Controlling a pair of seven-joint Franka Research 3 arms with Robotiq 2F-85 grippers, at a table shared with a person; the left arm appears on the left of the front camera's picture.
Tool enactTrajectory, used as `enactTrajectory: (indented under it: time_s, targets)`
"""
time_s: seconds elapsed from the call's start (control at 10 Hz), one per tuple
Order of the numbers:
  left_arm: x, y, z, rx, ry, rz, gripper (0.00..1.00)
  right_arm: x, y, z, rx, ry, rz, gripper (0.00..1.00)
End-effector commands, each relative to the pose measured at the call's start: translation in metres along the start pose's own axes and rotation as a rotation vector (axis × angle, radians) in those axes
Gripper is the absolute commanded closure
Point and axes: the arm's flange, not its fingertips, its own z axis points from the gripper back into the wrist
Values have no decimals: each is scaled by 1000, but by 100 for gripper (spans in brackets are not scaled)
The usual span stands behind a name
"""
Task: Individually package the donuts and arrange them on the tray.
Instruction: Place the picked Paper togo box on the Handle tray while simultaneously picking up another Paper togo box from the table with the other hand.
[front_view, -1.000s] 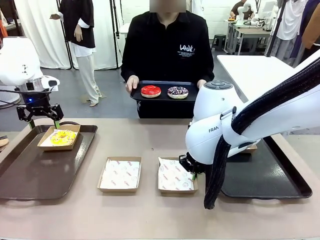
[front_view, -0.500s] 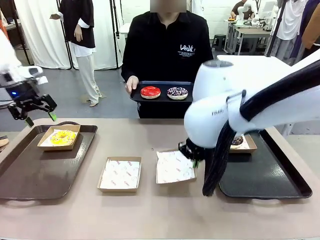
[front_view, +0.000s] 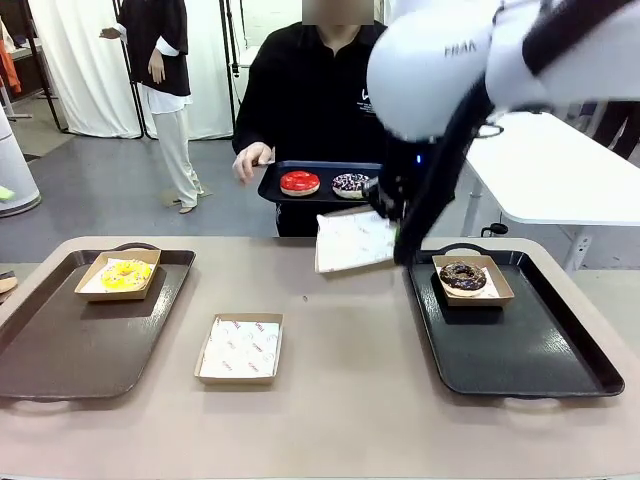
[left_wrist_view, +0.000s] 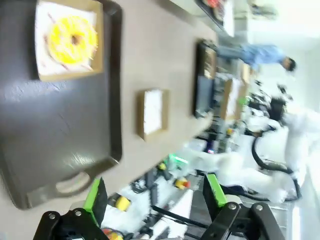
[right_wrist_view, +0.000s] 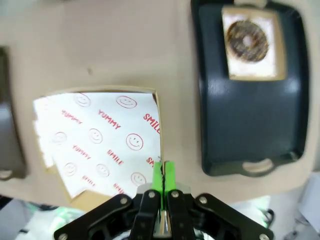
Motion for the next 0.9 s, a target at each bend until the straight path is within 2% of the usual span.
enactTrajectory:
  time_s: [0.0, 0.2, 0.4, 0.6, 0.8]
  targets:
    - [-27, 24, 23, -199, -43, 9, 0, 49, 23, 6, -45, 50, -18, 100]
    - [-45, 53, 44, -310, -77, 43, 0, 84, 28, 2, -62, 85, -34, 100]
    - [-50, 72, 47, -382, -129, 95, 0, 114, 28, -19, -43, 98, -25, 100]
    - [-49, 75, 43, -387, -155, 115, 0, 130, 26, -36, -27, 86, -19, 100]
    - [-55, 76, 49, -359, -122, 118, 0, 138, 27, -49, -31, 74, 19, 100]
